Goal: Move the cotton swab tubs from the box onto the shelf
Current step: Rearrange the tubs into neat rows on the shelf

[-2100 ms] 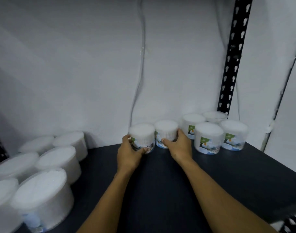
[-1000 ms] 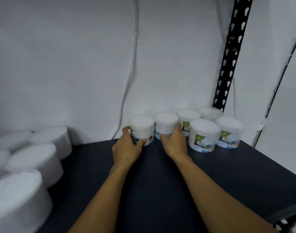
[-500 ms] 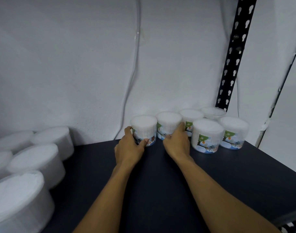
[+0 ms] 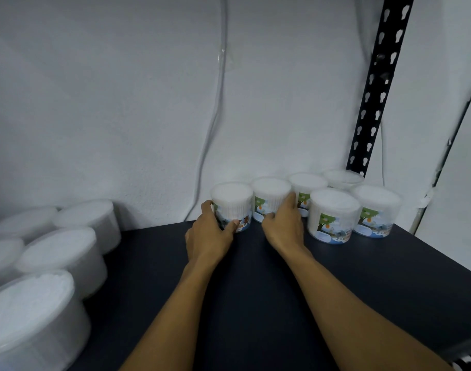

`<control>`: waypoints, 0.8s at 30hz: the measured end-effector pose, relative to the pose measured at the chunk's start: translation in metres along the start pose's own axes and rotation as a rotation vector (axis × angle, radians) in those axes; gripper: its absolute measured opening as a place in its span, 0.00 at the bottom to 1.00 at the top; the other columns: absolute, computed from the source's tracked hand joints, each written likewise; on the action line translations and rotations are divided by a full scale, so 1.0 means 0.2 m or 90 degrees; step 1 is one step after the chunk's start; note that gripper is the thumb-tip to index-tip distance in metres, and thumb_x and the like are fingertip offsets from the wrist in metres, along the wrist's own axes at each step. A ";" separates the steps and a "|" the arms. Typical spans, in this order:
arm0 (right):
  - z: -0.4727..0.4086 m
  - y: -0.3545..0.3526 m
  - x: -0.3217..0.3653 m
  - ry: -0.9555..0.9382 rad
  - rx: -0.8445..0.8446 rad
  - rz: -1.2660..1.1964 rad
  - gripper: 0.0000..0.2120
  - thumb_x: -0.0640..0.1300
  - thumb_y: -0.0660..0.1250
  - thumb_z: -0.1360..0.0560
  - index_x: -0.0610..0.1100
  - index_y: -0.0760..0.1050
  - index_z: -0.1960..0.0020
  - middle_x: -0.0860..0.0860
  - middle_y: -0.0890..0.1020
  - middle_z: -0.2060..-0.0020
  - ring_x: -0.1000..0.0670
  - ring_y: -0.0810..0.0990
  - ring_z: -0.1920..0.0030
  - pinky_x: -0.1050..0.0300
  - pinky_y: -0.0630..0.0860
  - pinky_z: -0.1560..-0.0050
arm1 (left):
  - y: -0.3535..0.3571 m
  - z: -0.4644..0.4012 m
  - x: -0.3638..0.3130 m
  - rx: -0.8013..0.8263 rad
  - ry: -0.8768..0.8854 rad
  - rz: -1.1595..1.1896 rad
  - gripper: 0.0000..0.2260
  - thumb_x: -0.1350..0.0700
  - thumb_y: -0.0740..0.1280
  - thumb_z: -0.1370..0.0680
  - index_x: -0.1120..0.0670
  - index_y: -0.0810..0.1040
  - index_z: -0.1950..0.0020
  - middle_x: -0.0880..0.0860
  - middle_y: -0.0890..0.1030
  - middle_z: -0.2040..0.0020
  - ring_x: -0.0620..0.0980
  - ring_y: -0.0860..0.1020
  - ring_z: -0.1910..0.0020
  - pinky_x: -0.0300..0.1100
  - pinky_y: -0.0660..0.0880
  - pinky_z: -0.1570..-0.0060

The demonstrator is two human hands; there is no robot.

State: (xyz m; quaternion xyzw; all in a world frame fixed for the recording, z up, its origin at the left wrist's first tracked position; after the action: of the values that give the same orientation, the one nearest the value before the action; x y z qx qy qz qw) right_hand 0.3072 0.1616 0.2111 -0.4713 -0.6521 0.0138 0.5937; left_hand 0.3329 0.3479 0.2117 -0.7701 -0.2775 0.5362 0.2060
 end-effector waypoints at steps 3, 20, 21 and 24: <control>0.00 0.00 0.01 0.002 0.003 -0.012 0.32 0.42 0.63 0.27 0.41 0.52 0.28 0.40 0.72 0.36 0.39 0.77 0.44 0.43 0.78 0.48 | 0.00 0.00 0.00 -0.003 0.002 0.000 0.27 0.44 0.70 0.27 0.49 0.63 0.34 0.49 0.79 0.45 0.51 0.78 0.45 0.54 0.73 0.42; 0.00 -0.02 0.02 -0.008 -0.010 0.014 0.34 0.44 0.66 0.25 0.39 0.52 0.27 0.39 0.61 0.30 0.39 0.71 0.37 0.49 0.72 0.45 | 0.00 0.00 0.01 -0.016 -0.011 0.020 0.27 0.44 0.71 0.28 0.48 0.64 0.34 0.50 0.80 0.47 0.53 0.78 0.46 0.56 0.74 0.44; 0.00 -0.02 0.02 -0.009 -0.011 0.014 0.34 0.44 0.66 0.25 0.39 0.52 0.27 0.39 0.61 0.31 0.39 0.71 0.37 0.49 0.72 0.45 | 0.00 0.00 0.01 -0.018 -0.011 0.015 0.27 0.44 0.71 0.28 0.48 0.64 0.34 0.50 0.81 0.46 0.53 0.78 0.46 0.56 0.74 0.44; 0.00 -0.01 0.01 -0.008 -0.009 0.011 0.34 0.44 0.66 0.25 0.39 0.52 0.26 0.40 0.62 0.31 0.39 0.71 0.36 0.49 0.72 0.44 | 0.00 0.00 0.01 -0.021 -0.011 0.008 0.28 0.44 0.71 0.28 0.48 0.63 0.34 0.50 0.81 0.45 0.54 0.78 0.46 0.57 0.75 0.45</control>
State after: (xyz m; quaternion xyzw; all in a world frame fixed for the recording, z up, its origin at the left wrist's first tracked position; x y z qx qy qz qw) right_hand 0.3068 0.1613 0.2147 -0.4812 -0.6518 0.0172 0.5859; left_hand 0.3334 0.3501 0.2105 -0.7706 -0.2829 0.5394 0.1877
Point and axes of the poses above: each hand's wrist, its own z-axis away from the middle knuckle, its own y-axis out of the palm, x = y × z, the point moved 7 cm from there along -z, towards the middle knuckle
